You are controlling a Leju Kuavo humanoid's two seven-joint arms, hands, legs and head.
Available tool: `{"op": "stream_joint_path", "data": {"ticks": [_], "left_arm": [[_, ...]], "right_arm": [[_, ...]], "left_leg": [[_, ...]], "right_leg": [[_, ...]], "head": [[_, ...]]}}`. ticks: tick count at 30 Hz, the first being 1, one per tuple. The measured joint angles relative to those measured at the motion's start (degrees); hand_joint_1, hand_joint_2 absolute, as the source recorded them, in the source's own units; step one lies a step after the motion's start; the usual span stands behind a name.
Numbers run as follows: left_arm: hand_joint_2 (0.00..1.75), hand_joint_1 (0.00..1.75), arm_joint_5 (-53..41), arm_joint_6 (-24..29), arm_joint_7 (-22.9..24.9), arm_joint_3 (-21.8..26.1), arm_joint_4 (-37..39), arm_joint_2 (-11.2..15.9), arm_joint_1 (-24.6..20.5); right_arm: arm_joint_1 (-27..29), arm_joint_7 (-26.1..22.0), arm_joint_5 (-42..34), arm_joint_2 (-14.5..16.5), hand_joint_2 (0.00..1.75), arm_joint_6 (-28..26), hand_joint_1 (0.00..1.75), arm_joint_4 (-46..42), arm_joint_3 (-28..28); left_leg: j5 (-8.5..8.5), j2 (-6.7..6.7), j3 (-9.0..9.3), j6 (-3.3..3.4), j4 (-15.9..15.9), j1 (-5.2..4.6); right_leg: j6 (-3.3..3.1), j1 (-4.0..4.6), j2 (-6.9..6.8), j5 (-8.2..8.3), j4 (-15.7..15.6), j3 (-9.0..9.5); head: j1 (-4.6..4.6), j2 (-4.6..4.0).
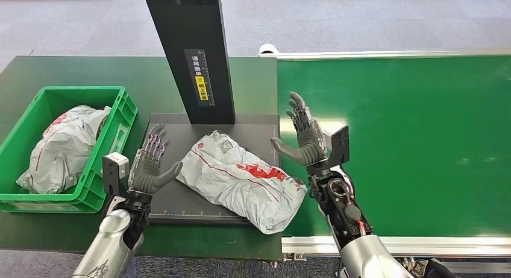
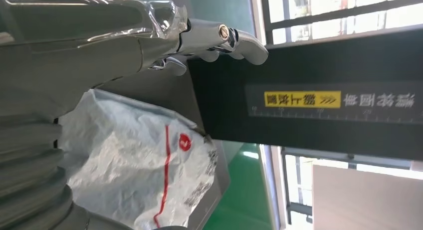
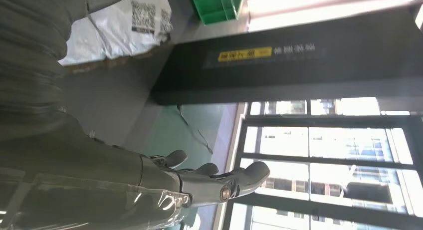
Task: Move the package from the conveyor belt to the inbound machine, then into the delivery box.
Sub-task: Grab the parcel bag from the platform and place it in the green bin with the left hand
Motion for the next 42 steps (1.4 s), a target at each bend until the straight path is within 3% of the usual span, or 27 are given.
{"op": "stream_joint_path", "data": {"ticks": [8, 13, 16, 19, 29, 32, 37, 42], "left_arm": [[1.75, 0.0, -3.7, 0.4, -1.6, -4.0, -1.2, -0.4, 0.4], [1.75, 0.0, -12.0, 4.3, -4.9, -9.2, -1.4, -1.8, -1.2], [1.75, 0.0, -20.2, 9.0, -4.3, -13.6, -1.2, -2.6, -2.5], [1.75, 0.0, -27.7, 13.0, -1.5, -18.0, 0.0, -3.6, -4.5], [1.75, 0.0, -39.1, 17.3, 5.6, -27.1, 8.9, -5.4, -10.8], [1.75, 0.0, -41.9, 17.0, 8.4, -29.1, 12.3, -5.7, -12.2], [1.75, 0.0, -52.9, 15.2, 17.2, -33.4, 20.8, -7.0, -16.3], [1.75, 0.0, -58.9, 15.5, 21.1, -35.0, 26.4, -8.9, -19.2]], "right_arm": [[0.4, 2.2, -4.8, -0.2, 1.75, -8.2, 0.0, -1.6, -3.6], [0.3, 1.2, -5.7, -0.2, 1.75, -10.2, 0.0, -1.7, -3.8], [0.3, 1.1, -6.0, -0.1, 1.75, -10.6, 0.0, -1.7, -3.8], [0.1, 1.1, -6.3, -0.1, 1.75, -10.7, 0.0, -1.6, -3.8], [-1.6, 1.1, -7.1, 0.1, 1.75, -10.8, 0.0, -0.4, -3.5], [-1.9, 1.1, -7.2, 0.1, 1.75, -10.7, 0.0, -0.1, -3.5], [-2.5, 1.4, -6.3, 0.1, 1.75, -10.1, 0.0, 0.7, -3.2], [-2.6, 4.2, -4.5, 0.0, 1.75, -4.1, 0.0, 2.3, -2.3]], "left_leg": [[0.0, -0.03, -0.01, 0.0, 0.0, 0.0], [0.0, -0.13, -0.02, 0.0, 0.0, -0.01], [0.0, -0.1, -0.02, 0.0, 0.0, -0.01], [0.0, -0.14, -0.03, 0.0, 0.0, -0.01], [0.01, -0.11, -0.04, 0.0, 0.0, -0.01], [0.01, -0.1, -0.04, 0.0, 0.0, -0.01], [0.0, -0.19, 0.03, 0.01, 0.0, -0.02], [-0.14, -0.26, 0.6, 0.14, 0.0, -0.05]], "right_leg": [[0.0, -0.01, -0.01, 0.0, 0.0, -0.01], [0.0, -0.01, -0.06, 0.0, 0.0, 0.01], [0.0, -0.02, -0.06, 0.01, 0.0, 0.0], [0.0, -0.03, -0.07, 0.0, 0.0, 0.0], [0.01, -0.02, -0.11, 0.01, 0.0, 0.0], [0.01, -0.02, -0.09, 0.01, 0.0, -0.01], [0.01, -0.03, -0.18, -0.01, 0.0, 0.16], [0.09, -0.05, -0.32, -0.12, -0.1, 0.89]], "head": [[-0.01, -0.01], [0.0, -0.01], [-0.01, 0.0], [-0.01, 0.0], [-0.01, 0.0], [0.0, 0.0], [-0.02, 0.0], [0.0, 0.0]]}}
